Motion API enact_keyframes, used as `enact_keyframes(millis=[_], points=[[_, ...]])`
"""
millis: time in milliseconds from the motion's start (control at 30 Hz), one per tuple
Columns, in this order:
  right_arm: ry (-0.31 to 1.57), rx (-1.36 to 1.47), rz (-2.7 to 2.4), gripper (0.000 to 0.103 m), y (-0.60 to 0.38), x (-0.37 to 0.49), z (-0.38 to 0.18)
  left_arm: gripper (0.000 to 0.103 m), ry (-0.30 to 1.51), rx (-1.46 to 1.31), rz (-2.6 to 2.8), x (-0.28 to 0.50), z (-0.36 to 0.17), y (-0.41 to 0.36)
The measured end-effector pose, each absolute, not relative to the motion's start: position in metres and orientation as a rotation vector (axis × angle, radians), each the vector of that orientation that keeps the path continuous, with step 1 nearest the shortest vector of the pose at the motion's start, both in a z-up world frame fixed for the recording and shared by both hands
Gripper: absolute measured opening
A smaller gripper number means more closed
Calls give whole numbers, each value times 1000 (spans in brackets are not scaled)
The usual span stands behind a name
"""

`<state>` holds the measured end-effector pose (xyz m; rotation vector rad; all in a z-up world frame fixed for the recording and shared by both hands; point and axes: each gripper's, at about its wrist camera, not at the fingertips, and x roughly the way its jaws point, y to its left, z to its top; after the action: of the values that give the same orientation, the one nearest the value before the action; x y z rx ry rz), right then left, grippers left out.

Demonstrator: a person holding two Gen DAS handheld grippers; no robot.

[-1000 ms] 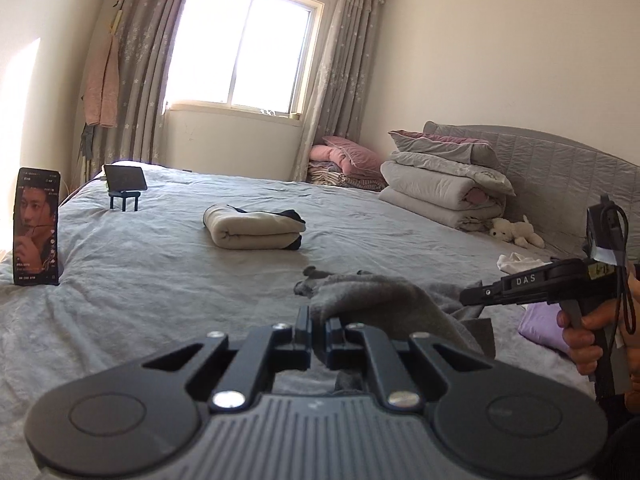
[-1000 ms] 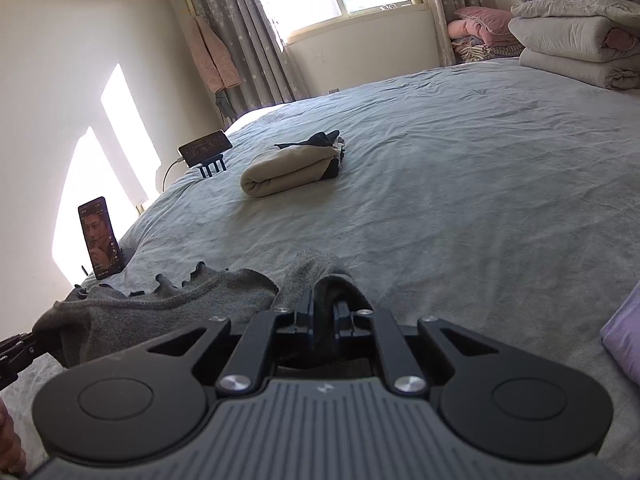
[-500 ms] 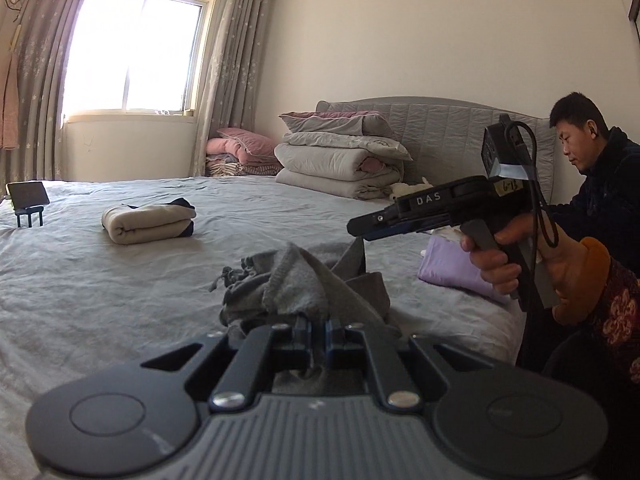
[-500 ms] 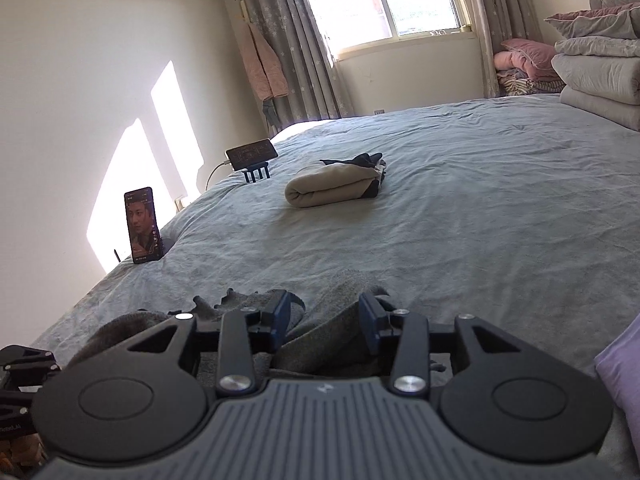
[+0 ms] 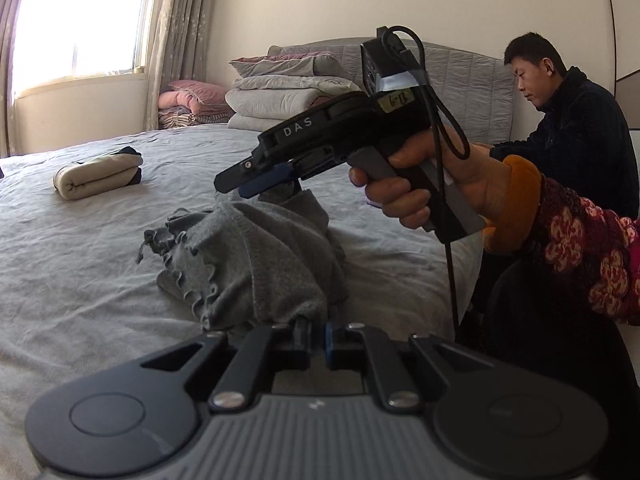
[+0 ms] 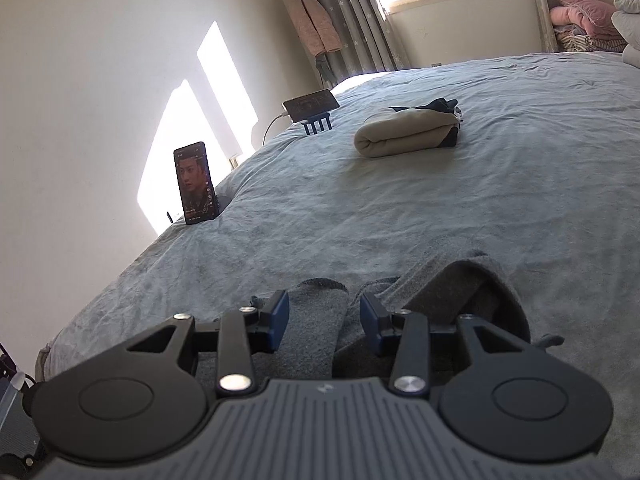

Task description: Fold clothes

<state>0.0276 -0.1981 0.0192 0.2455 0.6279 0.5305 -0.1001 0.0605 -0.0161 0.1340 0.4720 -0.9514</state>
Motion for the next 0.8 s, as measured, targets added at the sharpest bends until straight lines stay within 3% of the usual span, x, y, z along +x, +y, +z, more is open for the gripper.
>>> enact_keyframes(millis=[267,300,333,367,567,800], points=[[722,175,549,50,-163,55,4,6,537,136,-929,-102,-29,69],[740,164,562,42,-158,58,2,6,541,132,-919,-101,-28,70],[756,154,571,10,-153,60,0,6,547,128,-907,-100,-28,72],[768,152,569,6,-150,62,-2,6,552,122,-887,-98,-27,74],[602,179,464,5,-156,39,23,6,576,44,-688,-86,-16,93],[366,238,349,5,-187,-6,76,5,436,-53,-468,-80,40,109]])
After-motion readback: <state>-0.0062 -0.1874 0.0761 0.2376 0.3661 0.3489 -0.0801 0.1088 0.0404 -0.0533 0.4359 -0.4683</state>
